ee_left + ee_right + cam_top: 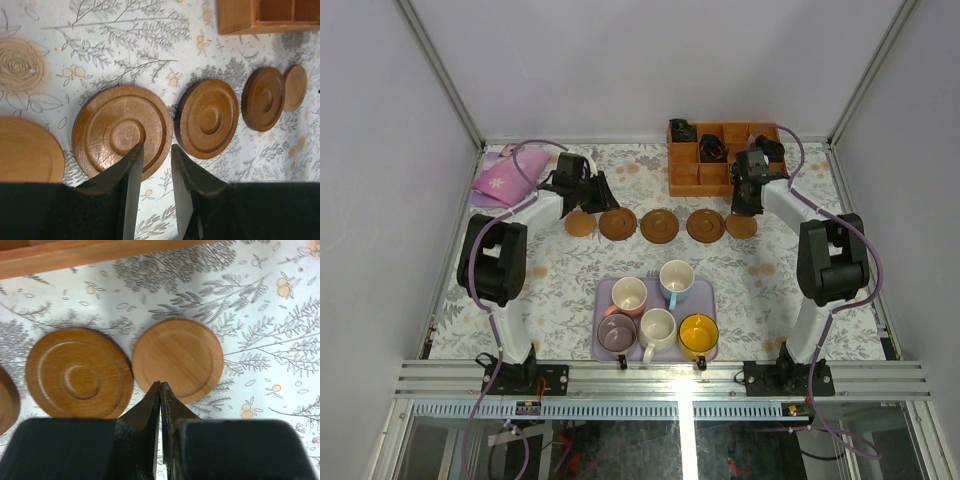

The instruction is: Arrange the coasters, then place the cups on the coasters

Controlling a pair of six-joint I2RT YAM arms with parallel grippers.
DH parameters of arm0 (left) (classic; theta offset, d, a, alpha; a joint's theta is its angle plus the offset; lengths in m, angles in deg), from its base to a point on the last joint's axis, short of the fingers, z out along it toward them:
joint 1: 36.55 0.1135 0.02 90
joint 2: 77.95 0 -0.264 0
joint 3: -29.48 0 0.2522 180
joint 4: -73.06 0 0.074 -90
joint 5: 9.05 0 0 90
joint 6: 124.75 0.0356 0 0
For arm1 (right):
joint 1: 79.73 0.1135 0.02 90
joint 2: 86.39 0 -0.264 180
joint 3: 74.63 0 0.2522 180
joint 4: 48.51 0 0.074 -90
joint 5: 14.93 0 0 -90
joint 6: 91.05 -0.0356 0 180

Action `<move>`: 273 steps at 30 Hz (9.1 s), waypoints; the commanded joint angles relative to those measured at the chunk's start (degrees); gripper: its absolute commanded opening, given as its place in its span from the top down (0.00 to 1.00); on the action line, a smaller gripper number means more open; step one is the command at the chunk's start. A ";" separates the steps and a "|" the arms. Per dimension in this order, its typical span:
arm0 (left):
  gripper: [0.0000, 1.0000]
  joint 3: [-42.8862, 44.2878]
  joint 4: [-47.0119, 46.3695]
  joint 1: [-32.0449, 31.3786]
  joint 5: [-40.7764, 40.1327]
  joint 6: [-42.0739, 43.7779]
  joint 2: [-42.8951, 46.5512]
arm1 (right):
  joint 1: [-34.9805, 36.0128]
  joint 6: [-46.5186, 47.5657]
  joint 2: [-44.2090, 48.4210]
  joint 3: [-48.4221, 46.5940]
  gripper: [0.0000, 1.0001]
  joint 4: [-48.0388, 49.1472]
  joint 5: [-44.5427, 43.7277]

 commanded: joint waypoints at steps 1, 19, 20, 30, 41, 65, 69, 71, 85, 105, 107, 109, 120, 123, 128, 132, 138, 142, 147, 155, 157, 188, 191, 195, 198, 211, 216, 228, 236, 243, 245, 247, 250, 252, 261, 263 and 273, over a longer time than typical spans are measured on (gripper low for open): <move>0.72 -1.92 -2.44 0.89 -0.80 -0.02 2.34 | -1.30 -1.75 1.46 0.97 0.97 -0.06 -3.94; 0.72 -4.44 -2.51 2.19 -2.32 -0.27 3.77 | -3.91 -4.03 -4.26 2.56 0.97 1.72 -1.47; 0.72 -4.52 -2.51 2.31 -2.50 -0.33 3.90 | -4.06 -4.09 -4.52 2.54 0.98 1.67 -1.46; 0.72 -4.80 -2.24 3.16 -3.31 -0.47 3.85 | -5.89 -5.58 -6.49 2.29 0.98 -0.08 -2.84; 0.72 -4.69 -2.32 3.50 -2.71 -0.54 3.27 | -6.49 -6.22 -5.95 2.31 0.98 -0.95 -5.98; 0.72 -5.37 -2.60 3.57 -2.08 -0.80 3.05 | -7.73 -6.96 -7.99 0.87 0.98 1.39 -4.80; 0.72 -5.15 -2.55 3.54 -2.16 -0.73 2.85 | -7.76 -6.43 -8.13 0.60 0.98 2.37 -3.83; 0.72 -5.25 -2.51 3.56 -2.17 -0.73 2.78 | -7.79 -6.02 -8.07 0.35 0.98 2.69 -3.42; 0.72 -5.61 -2.93 3.57 -1.92 -0.92 2.33 | -7.71 -5.26 -8.27 -0.13 0.98 3.98 -0.85; 0.72 -8.91 -4.80 3.61 -2.57 -2.09 4.95 | -7.55 -6.19 -3.91 6.42 0.98 7.49 6.29; 0.72 -9.20 -4.79 3.55 -2.79 -2.09 5.38 | -7.57 -6.08 -4.00 6.80 0.98 7.84 6.28; 0.72 -9.42 -4.65 3.58 -2.94 -2.05 5.58 | -7.55 -5.91 -4.23 6.82 0.98 7.95 6.15; 0.72 -9.69 -3.70 3.55 -3.77 -1.96 6.80 | -7.54 -5.11 -6.59 4.88 0.97 8.27 6.17; 0.72 -9.85 -3.57 3.55 -4.01 -1.96 7.05 | -7.56 -4.93 -6.97 4.42 0.98 8.32 6.06; 0.72 -9.69 -3.23 3.55 -4.10 -2.05 6.97 | -7.56 -4.58 -7.69 3.63 0.98 8.02 5.97; 0.71 -9.44 -3.21 3.59 -4.20 -1.97 7.24 | -7.55 -4.42 -6.99 3.61 0.98 7.74 5.97; 0.71 -8.66 -3.11 3.61 -4.16 -1.63 7.63 | -7.54 -3.18 -2.75 4.06 0.97 6.44 5.48; 0.71 -8.06 -2.82 3.55 -4.50 -0.95 9.59 | -7.47 -1.68 2.27 4.63 0.93 5.40 5.11; 0.64 -8.06 -1.42 3.55 -5.17 0.38 12.23 | -6.54 -0.84 8.63 5.08 0.80 3.92 4.67; 0.52 -11.02 -0.34 3.53 -4.47 1.81 17.94 | -1.26 -0.33 16.98 6.44 0.43 -0.78 2.47; 0.46 -12.54 0.44 3.55 -3.63 2.21 20.10 | 1.37 0.26 18.91 6.82 0.33 -2.82 1.88; 0.03 -27.45 14.27 2.06 4.37 3.63 42.99 | 30.95 -16.24 44.65 23.76 0.00 -14.90 2.39; 0.03 -27.33 14.08 1.92 4.47 3.80 42.85 | 33.53 -18.17 44.22 23.91 0.01 -13.67 1.36; 0.02 -27.57 13.30 1.70 3.94 3.62 42.76 | 37.34 -19.32 41.95 24.15 0.01 -11.64 0.95; 0.02 -27.64 12.58 1.63 3.90 3.69 42.28 | 40.00 -19.61 37.98 22.90 0.01 -11.28 -0.42; 0.01 -27.45 10.41 1.48 2.87 4.81 41.30 | 43.70 -26.18 28.96 19.59 0.01 -12.75 -5.15; 0.01 -27.78 10.26 1.53 2.51 4.99 41.60 | 43.71 -26.89 27.49 19.81 0.01 -13.27 -6.89; 0.00 -28.29 8.32 1.53 1.99 4.09 42.02 | 43.70 -28.42 26.39 21.93 0.06 -14.46 -8.99; 0.00 -28.67 7.97 1.54 1.43 3.95 41.81 | 43.74 -28.34 26.19 22.83 0.36 -13.18 -8.60; 0.00 -29.67 7.41 1.54 1.02 3.32 42.36 | 43.72 -27.57 24.70 22.53 0.40 -12.48 -7.88; 0.00 -29.78 7.42 1.53 0.89 3.29 42.50 | 43.70 -27.45 24.31 22.14 0.40 -12.57 -7.73; 0.00 -29.88 7.42 1.53 0.87 3.24 42.65 | 43.74 -27.27 24.00 22.02 0.41 -12.80 -7.43; 0.00 -29.99 7.42 1.51 0.79 3.22 42.70 | 43.74 -27.50 23.77 22.30 0.50 -13.25 -6.99; 0.00 -30.06 7.42 1.53 0.81 3.00 42.62 | 43.74 -27.78 23.78 22.69 0.59 -13.65 -7.04; 0.00 -29.88 7.48 1.59 0.78 2.90 42.07 | 43.70 -27.59 22.61 22.75 1.00 -14.18 -8.25; 0.00 -29.91 7.52 1.58 0.52 2.85 42.25 | 43.72 -27.02 22.75 22.53 1.00 -13.89 -9.09; 0.00 -28.21 6.99 1.54 -2.03 2.62 42.35 | 43.70 -21.13 27.35 19.90 1.00 -11.26 -23.01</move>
